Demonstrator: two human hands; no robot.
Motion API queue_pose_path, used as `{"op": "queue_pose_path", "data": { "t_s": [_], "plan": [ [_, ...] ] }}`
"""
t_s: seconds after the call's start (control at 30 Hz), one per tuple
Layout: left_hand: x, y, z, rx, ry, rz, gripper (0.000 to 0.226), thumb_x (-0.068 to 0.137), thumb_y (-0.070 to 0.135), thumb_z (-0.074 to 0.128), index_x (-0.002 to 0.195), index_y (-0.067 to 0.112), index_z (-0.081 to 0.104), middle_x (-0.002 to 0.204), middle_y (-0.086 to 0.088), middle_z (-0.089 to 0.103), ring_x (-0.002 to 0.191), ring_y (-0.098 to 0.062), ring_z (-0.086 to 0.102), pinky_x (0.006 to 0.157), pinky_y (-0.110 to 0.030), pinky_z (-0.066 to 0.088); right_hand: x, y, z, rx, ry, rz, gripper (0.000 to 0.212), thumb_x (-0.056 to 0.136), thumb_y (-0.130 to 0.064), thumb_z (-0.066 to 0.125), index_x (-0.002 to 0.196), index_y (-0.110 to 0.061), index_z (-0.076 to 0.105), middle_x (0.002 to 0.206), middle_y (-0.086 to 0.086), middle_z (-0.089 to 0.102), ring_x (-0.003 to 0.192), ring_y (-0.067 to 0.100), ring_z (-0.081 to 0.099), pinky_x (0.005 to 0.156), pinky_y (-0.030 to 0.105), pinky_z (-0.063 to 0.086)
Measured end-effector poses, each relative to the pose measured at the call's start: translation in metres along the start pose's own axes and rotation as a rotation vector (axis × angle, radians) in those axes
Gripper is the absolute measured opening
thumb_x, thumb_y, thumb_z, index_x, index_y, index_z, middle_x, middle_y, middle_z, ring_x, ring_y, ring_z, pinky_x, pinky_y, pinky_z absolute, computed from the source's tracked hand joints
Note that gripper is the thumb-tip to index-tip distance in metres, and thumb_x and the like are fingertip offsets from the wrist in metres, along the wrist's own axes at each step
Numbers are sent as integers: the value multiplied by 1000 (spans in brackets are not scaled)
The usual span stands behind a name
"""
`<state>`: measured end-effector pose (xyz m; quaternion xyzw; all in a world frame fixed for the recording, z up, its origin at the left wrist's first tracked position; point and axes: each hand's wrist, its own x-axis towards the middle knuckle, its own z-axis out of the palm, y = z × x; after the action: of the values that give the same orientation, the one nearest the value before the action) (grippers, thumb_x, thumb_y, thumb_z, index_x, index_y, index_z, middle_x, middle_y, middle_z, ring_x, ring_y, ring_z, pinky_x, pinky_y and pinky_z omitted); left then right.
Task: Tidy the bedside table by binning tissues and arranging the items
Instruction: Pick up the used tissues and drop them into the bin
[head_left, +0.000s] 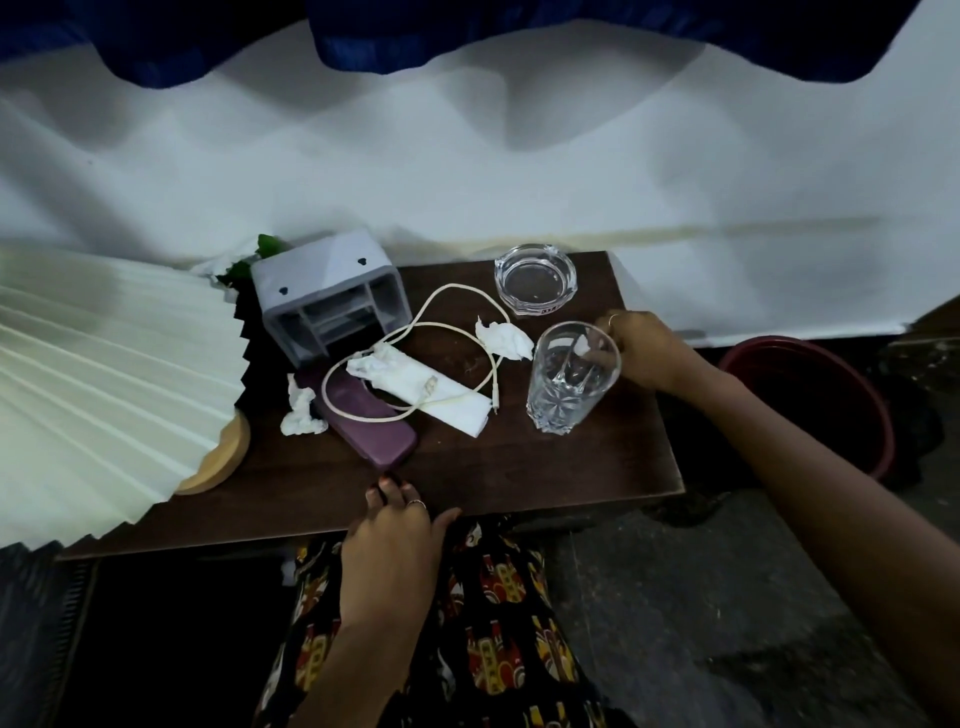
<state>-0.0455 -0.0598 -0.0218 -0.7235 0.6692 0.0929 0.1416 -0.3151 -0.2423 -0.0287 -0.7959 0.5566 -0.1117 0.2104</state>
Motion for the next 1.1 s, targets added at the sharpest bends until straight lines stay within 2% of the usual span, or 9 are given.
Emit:
{"op": "queue_pose_path", "data": {
  "t_s": [0.2,0.3,0.43,0.57,0.7,0.8,0.9,0.97,1.1],
  "plan": [
    [0,0,3,-57,19,-8,61,93,56,29,128,10,48,136,-11,48,117,-24,54,84,-34,50,-49,41,-18,292,359,367,17,81,-23,70,73,-11,62,71,5,63,68,16,58,66,26,41],
    [2,0,6,-50,7,-14,57,91,56,36,119,9,55,123,-12,56,104,-25,61,75,-36,52,-85,82,-20,540,499,648,21,80,-24,66,65,-11,58,60,8,57,55,15,53,56,28,43],
    [7,-3,17,-36,-44,5,42,73,40,74,82,-1,68,80,-23,67,62,-39,65,47,-38,52,-120,128,-11,823,582,1016,13,84,-15,64,73,-8,59,66,13,55,29,0,41,34,12,34],
    [10,-4,23,-76,-63,-31,42,70,38,77,85,-1,69,85,-24,66,60,-42,64,49,-41,52,-134,149,-12,1009,711,1219,14,89,-9,59,75,-11,56,61,7,52,28,2,45,32,11,39],
    [9,-4,21,-84,-52,-37,44,75,41,71,94,1,69,96,-25,66,71,-42,66,56,-42,53,-137,154,-19,1072,805,1160,15,91,-6,52,103,-15,55,76,3,57,56,10,56,50,19,48],
    [8,-3,14,-78,-34,-43,48,83,49,58,105,6,66,109,-20,64,86,-37,66,66,-41,53,-131,142,-31,1049,800,1095,15,92,-4,50,88,-17,57,81,4,58,60,12,58,58,21,49],
    [4,-2,10,-93,-42,-43,49,83,50,57,103,5,67,104,-19,66,80,-34,67,61,-39,52,-116,114,-52,1042,784,943,20,90,-4,52,79,-20,56,75,2,61,46,1,60,61,21,49],
    [3,0,10,-65,-37,-33,51,83,51,57,102,4,67,103,-19,66,77,-32,68,58,-37,53,-104,84,-74,1049,780,794,17,88,-4,55,80,-19,58,65,-2,64,47,0,60,64,22,47],
    [0,-2,4,-98,-27,-37,55,86,54,51,110,7,65,111,-17,65,85,-30,67,64,-35,54,-78,-15,-119,1021,697,405,8,86,-8,60,85,-15,64,79,7,64,65,10,62,65,20,50]
  ]
}}
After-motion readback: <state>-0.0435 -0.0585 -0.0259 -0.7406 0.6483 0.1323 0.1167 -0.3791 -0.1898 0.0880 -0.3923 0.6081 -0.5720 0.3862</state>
